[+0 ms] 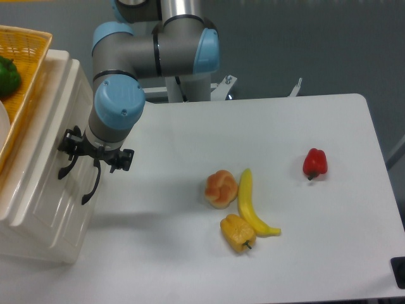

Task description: Slide open the top white drawer

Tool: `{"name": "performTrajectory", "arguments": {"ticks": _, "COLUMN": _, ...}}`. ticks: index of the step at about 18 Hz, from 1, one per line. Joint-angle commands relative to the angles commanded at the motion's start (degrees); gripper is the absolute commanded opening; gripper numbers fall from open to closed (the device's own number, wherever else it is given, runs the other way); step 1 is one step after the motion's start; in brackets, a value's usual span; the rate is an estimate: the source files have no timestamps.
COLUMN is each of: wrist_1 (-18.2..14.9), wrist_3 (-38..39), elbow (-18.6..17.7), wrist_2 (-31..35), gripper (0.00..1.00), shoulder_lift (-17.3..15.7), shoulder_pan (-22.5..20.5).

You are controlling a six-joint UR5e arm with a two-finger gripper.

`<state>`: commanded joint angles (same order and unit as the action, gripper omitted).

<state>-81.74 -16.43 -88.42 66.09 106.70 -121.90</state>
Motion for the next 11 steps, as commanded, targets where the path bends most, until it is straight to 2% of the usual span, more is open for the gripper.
{"name": "performTrajectory", "arguments": {"ticks": 11, "wrist_1": 0.09, "wrist_3": -0.62, "elbow": 0.18, "wrist_2": 2.37, "gripper": 1.00, "shoulder_lift": 0.17, "shoulder_pan": 0.00}}
